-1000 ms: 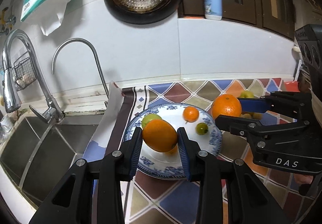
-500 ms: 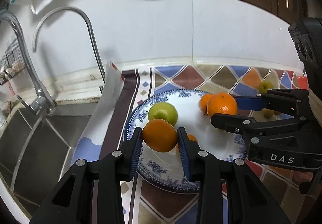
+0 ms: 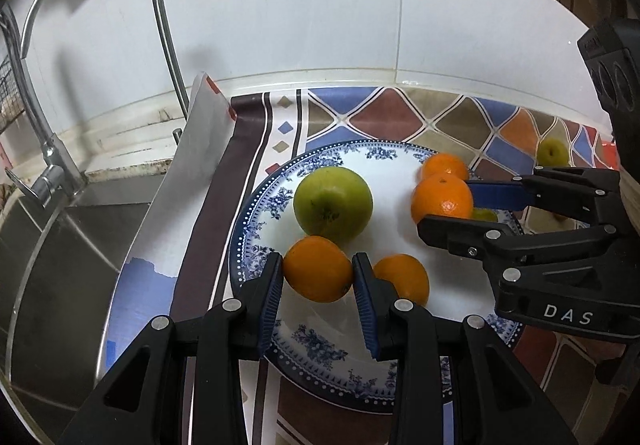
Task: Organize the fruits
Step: 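Open both grippers to set the mandarin and orange on the plate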
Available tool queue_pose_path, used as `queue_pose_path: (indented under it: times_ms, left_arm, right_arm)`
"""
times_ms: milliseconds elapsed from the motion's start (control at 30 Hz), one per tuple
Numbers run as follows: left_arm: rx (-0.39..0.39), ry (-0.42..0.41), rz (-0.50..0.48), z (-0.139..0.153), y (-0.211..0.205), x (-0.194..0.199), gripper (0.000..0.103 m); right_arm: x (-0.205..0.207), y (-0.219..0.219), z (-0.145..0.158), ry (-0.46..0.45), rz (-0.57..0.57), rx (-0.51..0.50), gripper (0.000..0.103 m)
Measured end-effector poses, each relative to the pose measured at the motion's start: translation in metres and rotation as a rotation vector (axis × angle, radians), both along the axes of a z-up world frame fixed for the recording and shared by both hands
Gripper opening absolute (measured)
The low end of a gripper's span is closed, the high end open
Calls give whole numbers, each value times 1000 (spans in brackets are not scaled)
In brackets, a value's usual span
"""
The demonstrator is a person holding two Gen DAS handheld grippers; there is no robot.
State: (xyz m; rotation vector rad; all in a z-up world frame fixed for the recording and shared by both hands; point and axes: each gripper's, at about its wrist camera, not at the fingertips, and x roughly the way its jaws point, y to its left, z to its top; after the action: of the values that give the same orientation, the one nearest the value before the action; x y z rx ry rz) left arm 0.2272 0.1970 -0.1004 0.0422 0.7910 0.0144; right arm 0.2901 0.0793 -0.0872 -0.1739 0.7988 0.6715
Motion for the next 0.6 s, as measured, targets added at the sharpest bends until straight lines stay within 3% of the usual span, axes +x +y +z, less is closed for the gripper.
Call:
queue_pose_path:
  times_ms: [167, 333, 600]
  left_arm:
    - [8, -7, 8, 2, 0, -2, 43]
    - [26, -39, 25, 15, -4, -13, 47]
    - [24, -124, 55, 45, -20, -45, 65]
  right_arm:
    - [3, 0, -3, 20, -1, 2, 44]
    - [-7, -7, 8, -12, -14, 11, 48]
    - [-41, -31, 34, -93, -65, 17, 48]
